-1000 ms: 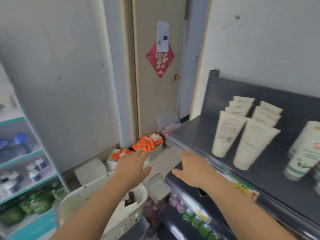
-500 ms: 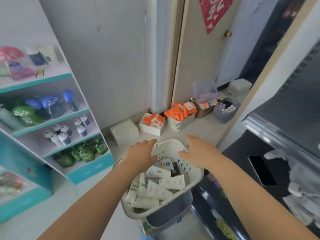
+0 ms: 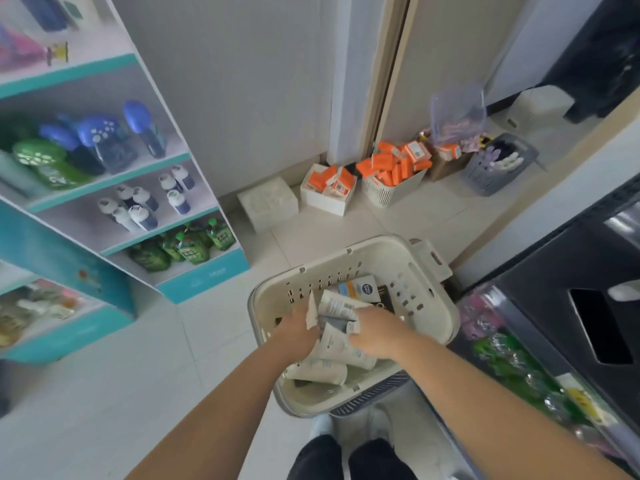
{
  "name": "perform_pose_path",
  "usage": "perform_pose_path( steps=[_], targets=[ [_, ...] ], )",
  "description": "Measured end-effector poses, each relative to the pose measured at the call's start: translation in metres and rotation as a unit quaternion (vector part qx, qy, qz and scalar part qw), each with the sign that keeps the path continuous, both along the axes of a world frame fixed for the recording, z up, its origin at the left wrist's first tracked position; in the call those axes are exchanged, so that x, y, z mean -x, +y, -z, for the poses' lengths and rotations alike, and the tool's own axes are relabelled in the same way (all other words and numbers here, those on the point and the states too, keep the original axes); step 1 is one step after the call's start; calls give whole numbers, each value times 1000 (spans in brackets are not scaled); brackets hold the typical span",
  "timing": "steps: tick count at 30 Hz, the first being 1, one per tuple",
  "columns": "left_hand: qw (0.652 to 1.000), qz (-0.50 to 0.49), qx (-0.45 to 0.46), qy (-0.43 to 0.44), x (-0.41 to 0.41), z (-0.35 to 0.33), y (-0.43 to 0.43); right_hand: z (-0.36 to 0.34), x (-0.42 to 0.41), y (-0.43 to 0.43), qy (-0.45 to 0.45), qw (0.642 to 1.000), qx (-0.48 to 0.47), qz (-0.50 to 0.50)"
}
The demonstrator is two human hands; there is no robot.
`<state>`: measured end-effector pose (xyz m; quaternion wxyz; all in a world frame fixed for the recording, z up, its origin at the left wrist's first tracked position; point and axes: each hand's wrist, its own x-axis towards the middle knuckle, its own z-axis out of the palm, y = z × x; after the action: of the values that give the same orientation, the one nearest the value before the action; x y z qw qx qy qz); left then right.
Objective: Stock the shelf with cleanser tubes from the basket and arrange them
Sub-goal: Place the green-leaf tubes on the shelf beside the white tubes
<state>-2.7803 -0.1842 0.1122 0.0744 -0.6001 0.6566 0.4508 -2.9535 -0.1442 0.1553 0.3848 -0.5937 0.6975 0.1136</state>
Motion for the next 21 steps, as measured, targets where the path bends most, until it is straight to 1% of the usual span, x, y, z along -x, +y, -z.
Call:
perform_pose_path(
  steps=[4,7,9,11,13,14,17,19,21],
  targets=[
    [996,-81,-43,-18,1,33,-9,48,-25,4,-29,999,-37,12],
    [990,-118,-72,-27,-1,50,-14,71,-41,-2,-59,997,-28,37],
    [990,-104,-99,-20,-3,60,-17,81,-52,-8,-81,996,-15,31],
    [991,-64,-118,-28,-4,66,-19,91,-62,-13,-93,995,-14,11],
    [991,-17,-119,-50,-3,71,-19,101,-71,-17,-79,997,-20,-8],
    [992,-12,-114,-60,-2,71,-19,106,-74,-18,-69,997,-25,-6],
    [987,-69,-109,-97,-4,83,-24,114,-81,-23,-80,995,-42,40],
    [977,-154,-125,-84,-6,94,-28,118,-82,-27,-110,989,-47,87],
    [968,-209,-124,-61,-5,92,-27,118,-81,-31,-124,983,-30,134]
  ],
)
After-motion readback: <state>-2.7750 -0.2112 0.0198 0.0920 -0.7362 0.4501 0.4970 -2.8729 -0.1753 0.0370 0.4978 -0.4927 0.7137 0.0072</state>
